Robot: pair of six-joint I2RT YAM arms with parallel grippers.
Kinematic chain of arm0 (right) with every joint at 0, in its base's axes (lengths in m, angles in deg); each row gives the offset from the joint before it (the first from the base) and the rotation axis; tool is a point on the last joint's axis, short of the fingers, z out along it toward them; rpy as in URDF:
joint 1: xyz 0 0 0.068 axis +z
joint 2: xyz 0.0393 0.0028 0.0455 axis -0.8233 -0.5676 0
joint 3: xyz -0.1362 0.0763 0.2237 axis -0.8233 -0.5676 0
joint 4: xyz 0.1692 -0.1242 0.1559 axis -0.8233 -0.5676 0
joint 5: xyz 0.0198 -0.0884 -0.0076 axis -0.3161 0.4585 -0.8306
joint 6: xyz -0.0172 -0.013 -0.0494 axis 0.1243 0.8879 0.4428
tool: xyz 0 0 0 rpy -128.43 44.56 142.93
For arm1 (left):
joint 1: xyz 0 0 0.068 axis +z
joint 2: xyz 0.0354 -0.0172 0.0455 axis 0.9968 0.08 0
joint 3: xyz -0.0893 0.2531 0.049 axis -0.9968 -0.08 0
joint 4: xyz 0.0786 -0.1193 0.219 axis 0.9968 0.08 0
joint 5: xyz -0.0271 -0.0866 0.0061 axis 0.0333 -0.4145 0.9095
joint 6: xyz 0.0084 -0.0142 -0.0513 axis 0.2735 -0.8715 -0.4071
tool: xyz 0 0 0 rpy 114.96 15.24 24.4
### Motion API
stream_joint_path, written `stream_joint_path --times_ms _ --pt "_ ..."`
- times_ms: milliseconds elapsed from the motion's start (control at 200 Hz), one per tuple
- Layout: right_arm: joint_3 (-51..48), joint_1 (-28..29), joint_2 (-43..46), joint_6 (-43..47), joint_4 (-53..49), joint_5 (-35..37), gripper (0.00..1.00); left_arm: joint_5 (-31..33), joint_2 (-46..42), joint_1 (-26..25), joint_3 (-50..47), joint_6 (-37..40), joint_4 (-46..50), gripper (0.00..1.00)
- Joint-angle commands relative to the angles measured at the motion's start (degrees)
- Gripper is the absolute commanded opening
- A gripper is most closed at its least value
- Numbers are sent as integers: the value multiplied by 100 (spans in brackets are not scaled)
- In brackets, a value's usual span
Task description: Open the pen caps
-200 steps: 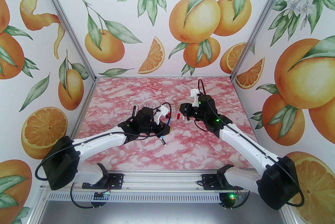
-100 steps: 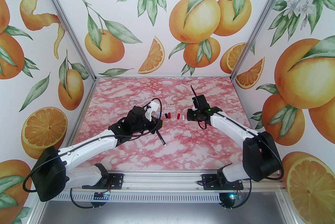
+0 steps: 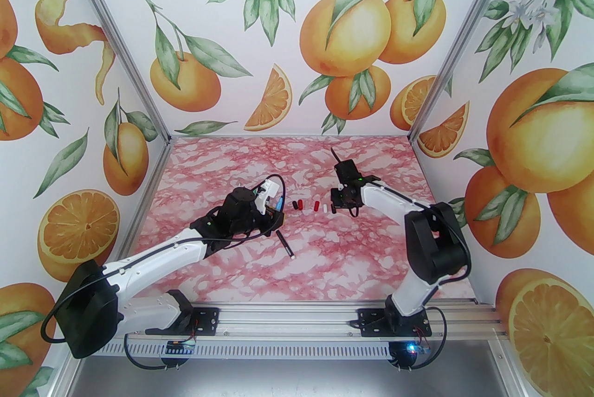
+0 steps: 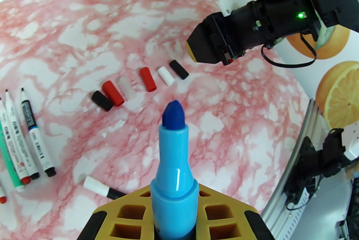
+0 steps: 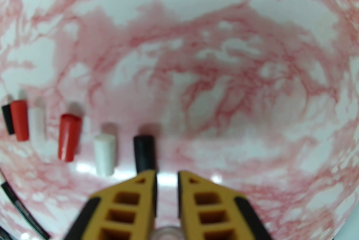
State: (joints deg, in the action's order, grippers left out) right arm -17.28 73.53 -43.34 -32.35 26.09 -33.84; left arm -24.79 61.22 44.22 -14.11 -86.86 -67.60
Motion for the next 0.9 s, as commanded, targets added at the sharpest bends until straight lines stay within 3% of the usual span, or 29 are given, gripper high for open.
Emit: stream_joint_path --times_ms 0,731,896 --pt "181 -87 -180 112 -231 179 14 -78 -97 74 -49 148 37 3" --pt "339 -202 -773 -107 17 136 18 -278 38 174 65 53 133 3" --pt "304 -202 -804 -126 71 117 24 -308 120 172 173 80 233 4"
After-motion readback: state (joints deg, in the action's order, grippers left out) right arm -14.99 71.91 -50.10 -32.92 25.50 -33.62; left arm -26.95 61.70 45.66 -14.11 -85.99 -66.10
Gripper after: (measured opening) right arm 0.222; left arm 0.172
